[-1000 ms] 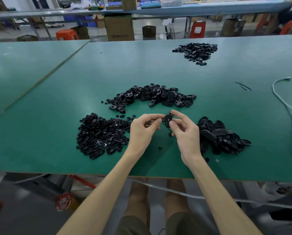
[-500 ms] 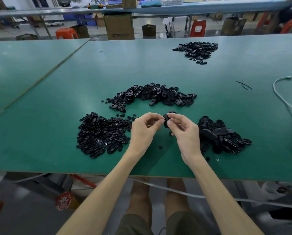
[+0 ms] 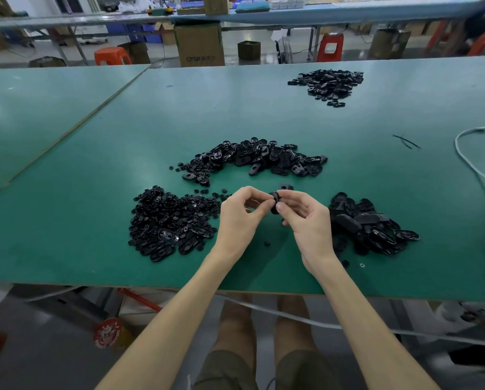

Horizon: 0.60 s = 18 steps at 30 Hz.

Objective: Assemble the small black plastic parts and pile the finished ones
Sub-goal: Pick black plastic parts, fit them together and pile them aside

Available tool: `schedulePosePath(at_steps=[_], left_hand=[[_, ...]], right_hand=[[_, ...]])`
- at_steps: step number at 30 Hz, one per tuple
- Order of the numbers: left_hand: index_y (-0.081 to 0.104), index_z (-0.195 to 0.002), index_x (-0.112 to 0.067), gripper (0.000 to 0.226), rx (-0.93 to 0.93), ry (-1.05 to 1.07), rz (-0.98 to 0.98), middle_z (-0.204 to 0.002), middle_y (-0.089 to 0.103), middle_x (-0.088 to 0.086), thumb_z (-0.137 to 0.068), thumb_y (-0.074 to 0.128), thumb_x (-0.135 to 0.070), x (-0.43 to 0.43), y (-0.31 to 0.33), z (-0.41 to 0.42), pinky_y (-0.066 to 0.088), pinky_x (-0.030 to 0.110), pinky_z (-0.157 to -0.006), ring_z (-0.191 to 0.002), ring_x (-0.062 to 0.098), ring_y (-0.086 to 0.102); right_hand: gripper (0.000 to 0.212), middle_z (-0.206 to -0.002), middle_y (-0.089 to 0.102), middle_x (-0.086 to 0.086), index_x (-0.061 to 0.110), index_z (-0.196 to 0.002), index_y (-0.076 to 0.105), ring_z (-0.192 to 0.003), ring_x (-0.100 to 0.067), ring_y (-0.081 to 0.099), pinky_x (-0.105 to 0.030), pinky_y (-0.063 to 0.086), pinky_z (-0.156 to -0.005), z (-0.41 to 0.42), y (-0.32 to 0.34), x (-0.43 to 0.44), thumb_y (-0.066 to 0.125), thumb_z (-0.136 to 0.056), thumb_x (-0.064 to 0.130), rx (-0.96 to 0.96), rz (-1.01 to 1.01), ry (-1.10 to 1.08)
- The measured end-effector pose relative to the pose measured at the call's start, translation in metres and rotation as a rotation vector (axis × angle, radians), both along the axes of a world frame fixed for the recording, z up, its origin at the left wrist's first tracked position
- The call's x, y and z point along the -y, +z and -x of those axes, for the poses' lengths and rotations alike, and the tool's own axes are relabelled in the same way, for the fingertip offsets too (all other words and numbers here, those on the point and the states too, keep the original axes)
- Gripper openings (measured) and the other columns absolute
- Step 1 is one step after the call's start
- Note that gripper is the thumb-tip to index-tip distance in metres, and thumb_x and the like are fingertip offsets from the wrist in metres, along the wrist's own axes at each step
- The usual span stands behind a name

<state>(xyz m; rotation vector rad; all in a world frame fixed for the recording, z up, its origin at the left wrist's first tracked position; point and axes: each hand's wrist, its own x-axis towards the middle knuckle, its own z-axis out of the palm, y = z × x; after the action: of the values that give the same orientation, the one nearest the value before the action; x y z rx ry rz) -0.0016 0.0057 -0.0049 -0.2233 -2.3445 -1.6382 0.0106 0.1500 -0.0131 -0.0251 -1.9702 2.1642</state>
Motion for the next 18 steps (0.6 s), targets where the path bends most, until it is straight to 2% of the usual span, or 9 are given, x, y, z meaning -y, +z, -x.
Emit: schedulePosePath(at_steps=[2, 7, 13, 18], left_hand=[[0.072, -0.089, -0.020, 0.006, -0.024, 0.006, 0.053, -0.087, 0.072, -0.009, -0.091, 0.077, -0.017, -0.0014, -0.0002, -0.0005, 0.054, 0.028, -0.073, -0.081, 0.010, 0.068], [0.067, -0.090, -0.015, 0.007, -0.123, 0.004, 0.205, -0.093, 0.062, -0.006, -0.096, 0.071, -0.014, -0.0057, -0.0011, -0.0019, 0.042, 0.012, -0.069, -0.083, 0.009, 0.062], [0.073, -0.097, -0.014, 0.002, -0.163, 0.011, 0.235, -0.097, 0.062, -0.008, -0.096, 0.071, -0.015, -0.0049, -0.0029, -0.0014, 0.043, 0.010, -0.070, -0.085, 0.007, 0.062], [0.078, -0.105, -0.014, 0.011, -0.201, -0.022, 0.247, -0.102, 0.066, -0.005, -0.095, 0.072, -0.011, -0.0060, -0.0017, -0.0025, 0.042, 0.011, -0.069, -0.085, 0.010, 0.064]], right_hand=[[0.023, -0.092, 0.077, 0.005, 0.018, -0.107, 0.077, -0.088, -0.007, 0.071, -0.021, 0.055, -0.068, -0.0001, -0.0003, 0.0002, 0.073, -0.092, 0.000, 0.004, 0.006, -0.002], [0.022, -0.094, 0.077, 0.003, 0.015, -0.108, 0.075, -0.089, -0.007, 0.072, -0.022, 0.057, -0.069, 0.0007, -0.0012, -0.0007, 0.073, -0.092, -0.001, 0.008, 0.016, -0.016], [0.022, -0.093, 0.077, 0.004, 0.016, -0.108, 0.074, -0.089, -0.006, 0.073, -0.021, 0.057, -0.068, 0.0013, -0.0006, 0.0002, 0.074, -0.092, 0.000, 0.019, 0.049, -0.034], [0.020, -0.097, 0.076, -0.002, 0.011, -0.110, 0.072, -0.089, -0.007, 0.072, -0.021, 0.057, -0.068, 0.0008, 0.0006, -0.0011, 0.072, -0.094, -0.001, 0.025, 0.073, -0.054]])
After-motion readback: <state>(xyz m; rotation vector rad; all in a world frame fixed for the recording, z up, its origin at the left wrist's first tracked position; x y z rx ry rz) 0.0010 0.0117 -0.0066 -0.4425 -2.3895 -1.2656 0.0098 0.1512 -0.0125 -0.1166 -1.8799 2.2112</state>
